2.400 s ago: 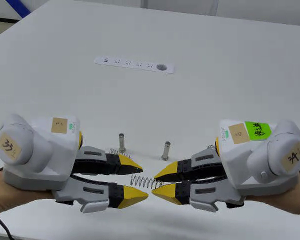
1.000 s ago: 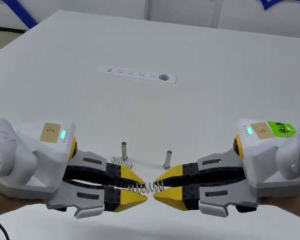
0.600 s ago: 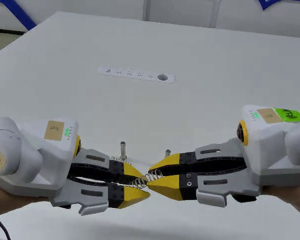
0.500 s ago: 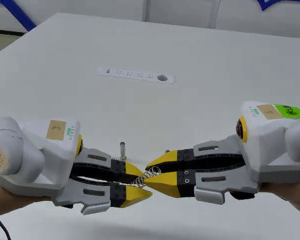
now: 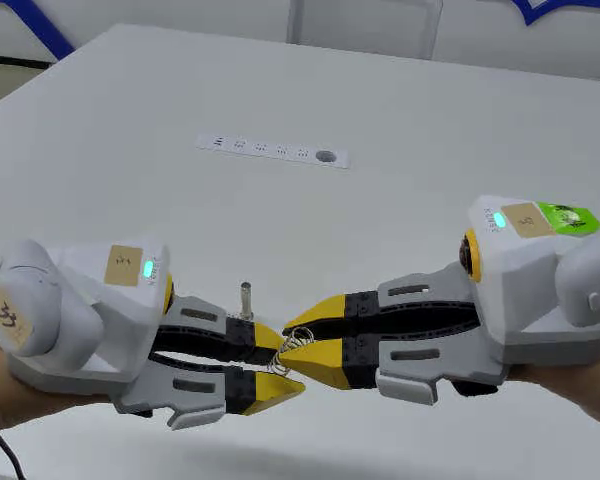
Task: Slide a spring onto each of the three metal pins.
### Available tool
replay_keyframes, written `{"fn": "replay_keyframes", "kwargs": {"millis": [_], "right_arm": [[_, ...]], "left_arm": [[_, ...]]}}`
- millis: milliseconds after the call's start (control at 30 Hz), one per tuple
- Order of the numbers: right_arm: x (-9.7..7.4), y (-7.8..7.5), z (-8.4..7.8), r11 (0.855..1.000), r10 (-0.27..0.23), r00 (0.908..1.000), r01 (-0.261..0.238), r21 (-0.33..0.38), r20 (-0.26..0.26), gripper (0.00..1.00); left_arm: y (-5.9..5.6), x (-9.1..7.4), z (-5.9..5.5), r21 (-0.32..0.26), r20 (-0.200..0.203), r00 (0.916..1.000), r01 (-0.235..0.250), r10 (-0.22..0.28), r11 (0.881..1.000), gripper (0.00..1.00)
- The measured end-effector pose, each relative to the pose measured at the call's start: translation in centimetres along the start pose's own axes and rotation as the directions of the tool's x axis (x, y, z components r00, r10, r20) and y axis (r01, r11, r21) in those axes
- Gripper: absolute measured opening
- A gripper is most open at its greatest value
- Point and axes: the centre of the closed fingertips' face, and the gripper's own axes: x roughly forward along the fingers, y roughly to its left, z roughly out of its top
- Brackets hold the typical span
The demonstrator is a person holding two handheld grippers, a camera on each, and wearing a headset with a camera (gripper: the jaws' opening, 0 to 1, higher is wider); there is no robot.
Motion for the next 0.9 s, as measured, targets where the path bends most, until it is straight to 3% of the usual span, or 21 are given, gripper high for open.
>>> {"fn": "replay_keyframes", "kwargs": {"millis": [100,267,367,467,567,667,833,900], "right_arm": [[-0.3,-0.6,0.1,1.000,-0.011,0.9999,0.011,0.008,0.005,0.11],[-1.1,-2.7,-0.1,0.998,-0.059,0.9982,0.058,-0.004,-0.009,0.11],[-1.6,-4.6,-0.1,0.995,-0.102,0.9947,0.102,0.003,-0.012,0.11],[-2.2,-7.2,-0.4,0.984,-0.178,0.9837,0.178,0.008,-0.025,0.11],[-2.6,-9.9,-0.9,0.968,-0.251,0.9670,0.252,0.015,-0.043,0.11],[-2.6,-11.6,-1.9,0.956,-0.289,0.9547,0.292,0.031,-0.070,0.11],[-2.1,-12.8,-4.3,0.949,-0.307,0.9404,0.314,0.026,-0.145,0.11],[-2.0,-13.0,-4.8,0.948,-0.307,0.9390,0.316,0.036,-0.155,0.11]], "left_arm": [[0.6,-0.7,-1.6,-0.057,-0.038,0.9990,-0.028,0.026,0.998,0.21],[2.0,-2.1,-1.3,-0.100,0.022,0.9946,-0.099,0.102,0.990,0.29],[2.8,-2.8,-1.5,-0.128,0.032,0.9902,-0.131,0.136,0.983,0.38],[3.5,-3.2,-2.3,-0.157,0.006,0.9863,-0.162,0.165,0.974,0.49],[4.1,-3.5,-2.7,-0.156,-0.004,0.9821,-0.187,0.189,0.970,0.60],[4.5,-3.6,-2.8,-0.164,0.003,0.9778,-0.206,0.209,0.965,0.66],[4.6,-2.8,-2.9,-0.183,0.028,0.9729,-0.221,0.229,0.958,0.78],[4.6,-2.6,-3.0,-0.202,0.040,0.9695,-0.229,0.242,0.952,0.80]]}}
